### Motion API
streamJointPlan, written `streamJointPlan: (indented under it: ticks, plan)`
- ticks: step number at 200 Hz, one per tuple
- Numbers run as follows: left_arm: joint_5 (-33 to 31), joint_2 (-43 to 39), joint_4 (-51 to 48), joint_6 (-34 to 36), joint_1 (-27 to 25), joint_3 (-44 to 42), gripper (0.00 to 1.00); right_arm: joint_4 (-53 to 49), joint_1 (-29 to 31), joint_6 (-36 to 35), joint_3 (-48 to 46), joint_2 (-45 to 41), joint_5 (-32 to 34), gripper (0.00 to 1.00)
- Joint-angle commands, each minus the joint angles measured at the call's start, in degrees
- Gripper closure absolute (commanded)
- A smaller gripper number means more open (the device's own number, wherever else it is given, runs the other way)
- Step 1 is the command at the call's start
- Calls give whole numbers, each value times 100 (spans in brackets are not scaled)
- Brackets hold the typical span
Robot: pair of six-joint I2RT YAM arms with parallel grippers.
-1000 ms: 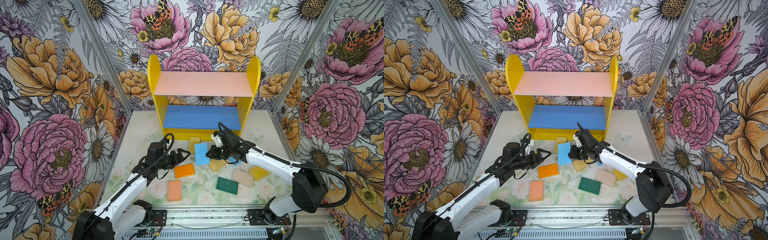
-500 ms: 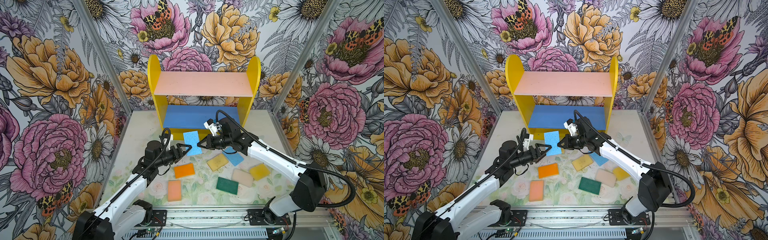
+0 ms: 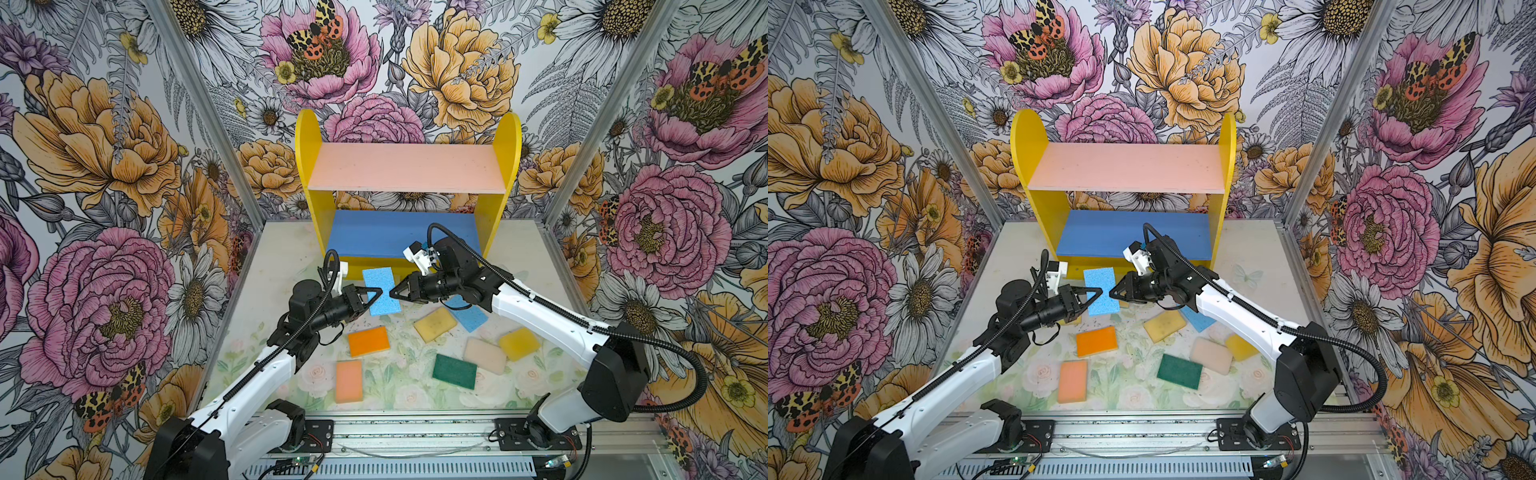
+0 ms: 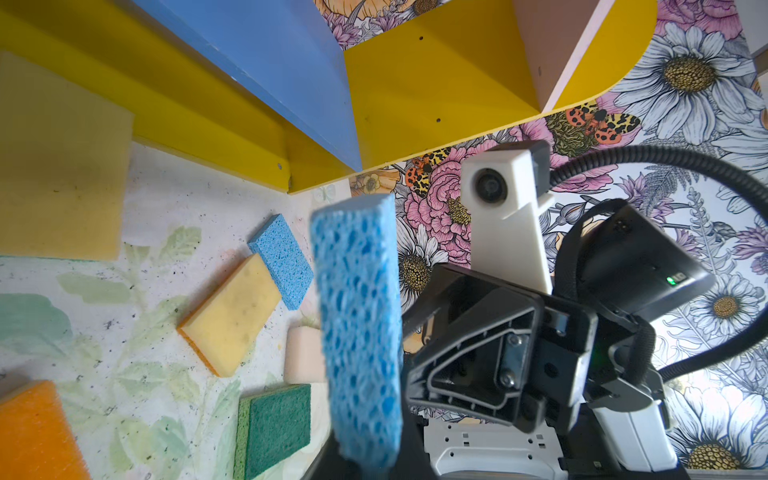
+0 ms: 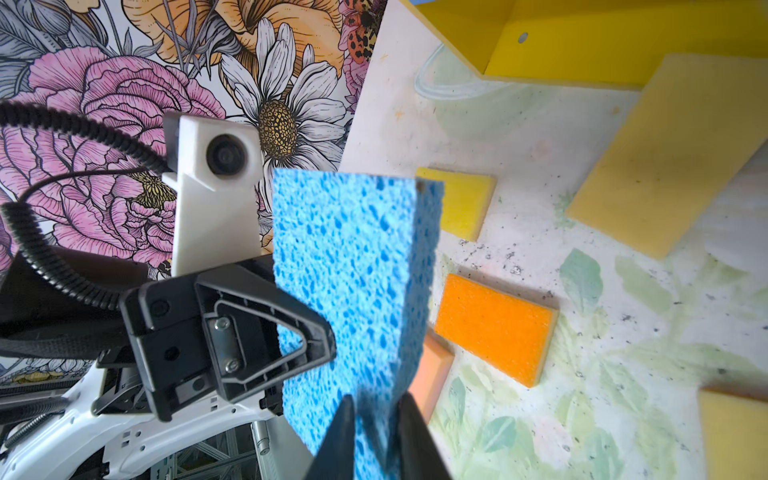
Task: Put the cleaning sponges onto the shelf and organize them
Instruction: 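Lift the blue sponge with the right gripper toward the pink top shelf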
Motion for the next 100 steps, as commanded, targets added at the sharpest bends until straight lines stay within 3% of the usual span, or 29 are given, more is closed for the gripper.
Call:
streamJointPlan:
  ticks: [1, 16, 38, 100]
  plan:
    - [175, -15, 243, -25, 38, -45, 100, 50, 37, -29, 46, -8, -19, 63]
    - [216, -94, 258, -62, 117, -94, 100, 47, -20, -52, -17, -114, 0, 50]
    - [386, -188, 264, -150, 315, -135, 100, 78, -86, -94, -168, -286, -19, 40]
    - [788, -430, 268, -276, 680, -96, 100, 945, -52, 288, -752, -688, -869, 32]
